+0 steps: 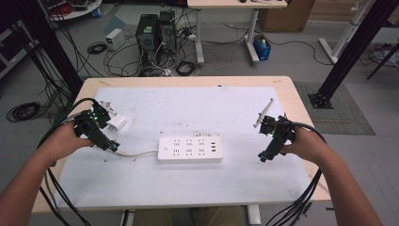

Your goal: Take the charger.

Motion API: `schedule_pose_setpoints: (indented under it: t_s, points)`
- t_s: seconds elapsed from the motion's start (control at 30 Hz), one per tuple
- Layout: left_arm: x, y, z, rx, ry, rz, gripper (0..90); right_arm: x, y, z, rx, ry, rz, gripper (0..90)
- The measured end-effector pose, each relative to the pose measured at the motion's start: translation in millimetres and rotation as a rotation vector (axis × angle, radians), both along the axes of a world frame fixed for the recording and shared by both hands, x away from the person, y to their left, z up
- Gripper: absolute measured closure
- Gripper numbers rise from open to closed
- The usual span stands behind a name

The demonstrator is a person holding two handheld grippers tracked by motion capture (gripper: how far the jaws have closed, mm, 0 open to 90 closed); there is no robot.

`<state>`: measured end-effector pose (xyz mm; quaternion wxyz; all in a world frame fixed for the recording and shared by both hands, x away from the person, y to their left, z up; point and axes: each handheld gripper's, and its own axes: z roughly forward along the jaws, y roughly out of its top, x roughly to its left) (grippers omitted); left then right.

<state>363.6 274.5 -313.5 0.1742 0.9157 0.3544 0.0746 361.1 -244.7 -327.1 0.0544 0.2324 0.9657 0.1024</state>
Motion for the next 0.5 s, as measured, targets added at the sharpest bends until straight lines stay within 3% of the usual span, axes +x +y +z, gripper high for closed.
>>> schedule_pose_setpoints:
  t_s: [0.23, 0.33, 0.5]
  points:
    - [11.2, 9.8, -0.6, -0.053, -0.022, 0.116, 5.1, 1.0, 1.5, 1.0, 0.007, -0.010, -0.008, 1.4]
    - [20.1, 13.2, -2.7, -0.057, -0.054, 0.147, 5.1, 0.5, 1.3, 1.0, 0.009, -0.013, -0.017, 1.5]
    - [36.4, 16.0, -10.3, -0.060, -0.048, 0.190, 5.1, 1.8, -1.0, 0.5, 0.016, -0.022, -0.031, 1.4]
